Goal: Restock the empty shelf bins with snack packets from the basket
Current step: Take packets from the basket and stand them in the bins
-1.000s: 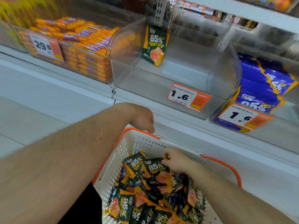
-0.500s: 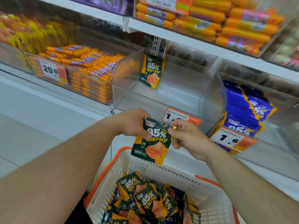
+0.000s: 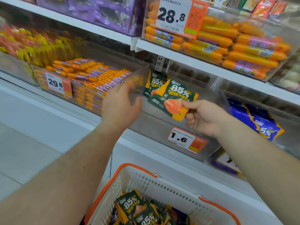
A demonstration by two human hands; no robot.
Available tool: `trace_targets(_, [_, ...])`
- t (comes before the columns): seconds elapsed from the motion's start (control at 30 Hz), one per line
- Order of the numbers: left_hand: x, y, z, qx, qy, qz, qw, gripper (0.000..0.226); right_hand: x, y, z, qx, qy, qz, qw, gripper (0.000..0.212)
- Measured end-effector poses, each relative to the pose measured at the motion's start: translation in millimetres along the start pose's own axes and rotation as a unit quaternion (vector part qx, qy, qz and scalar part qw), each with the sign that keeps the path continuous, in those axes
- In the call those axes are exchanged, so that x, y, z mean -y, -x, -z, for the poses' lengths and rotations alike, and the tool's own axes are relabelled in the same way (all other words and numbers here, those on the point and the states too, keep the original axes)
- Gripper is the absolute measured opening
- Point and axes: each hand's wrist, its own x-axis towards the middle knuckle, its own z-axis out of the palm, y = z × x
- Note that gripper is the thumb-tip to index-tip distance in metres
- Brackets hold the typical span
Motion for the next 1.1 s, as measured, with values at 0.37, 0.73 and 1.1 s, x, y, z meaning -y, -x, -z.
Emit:
trace_targets(0.37, [-2.0,-5.2,-31.6,0.094,-0.117,0.081,0.985,0.089,12.5,-157.0,-39.0,-0.149,0.231,0.083,0.958,0.021])
trace_targets(0.73, [-7.2,-2.3,-48.5,0.076,-0.137,0.084,0.984,0.085,4.4,-199.9,-51.9,-0.264,0.469,0.132,0.832,0.047])
trace_targets(1.1, [-13.2,-2.7,-39.6,0.108,-0.12,0.093,0.983,0.081,4.0,-177.6,-44.9,-0.241,0.419,0.065,0.873,0.043])
